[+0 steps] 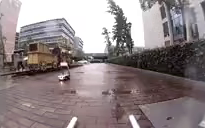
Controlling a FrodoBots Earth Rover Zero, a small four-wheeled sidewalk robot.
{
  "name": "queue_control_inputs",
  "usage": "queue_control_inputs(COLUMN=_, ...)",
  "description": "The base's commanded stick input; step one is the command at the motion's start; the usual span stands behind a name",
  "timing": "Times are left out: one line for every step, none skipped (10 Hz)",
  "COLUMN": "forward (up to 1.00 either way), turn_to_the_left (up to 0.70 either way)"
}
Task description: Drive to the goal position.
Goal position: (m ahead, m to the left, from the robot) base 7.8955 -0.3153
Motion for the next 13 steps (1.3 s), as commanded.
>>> queue_control_inputs(forward=0.70, turn_to_the_left=0.00)
queue_control_inputs(forward=0.70, turn_to_the_left=0.00)
queue_control_inputs(forward=0.70, turn_to_the_left=0.00)
queue_control_inputs(forward=0.70, turn_to_the_left=0.00)
queue_control_inputs(forward=0.70, turn_to_the_left=0.00)
queue_control_inputs(forward=0.70, turn_to_the_left=0.00)
queue_control_inputs(forward=0.70, turn_to_the_left=0.00)
queue_control_inputs(forward=0.70, turn_to_the_left=0.00)
queue_control_inputs(forward=0.70, turn_to_the_left=0.00)
queue_control_inputs(forward=0.70, turn_to_the_left=0.00)
queue_control_inputs(forward=0.70, turn_to_the_left=0.00)
queue_control_inputs(forward=0.70, turn_to_the_left=0.00)
queue_control_inputs(forward=0.70, turn_to_the_left=0.00)
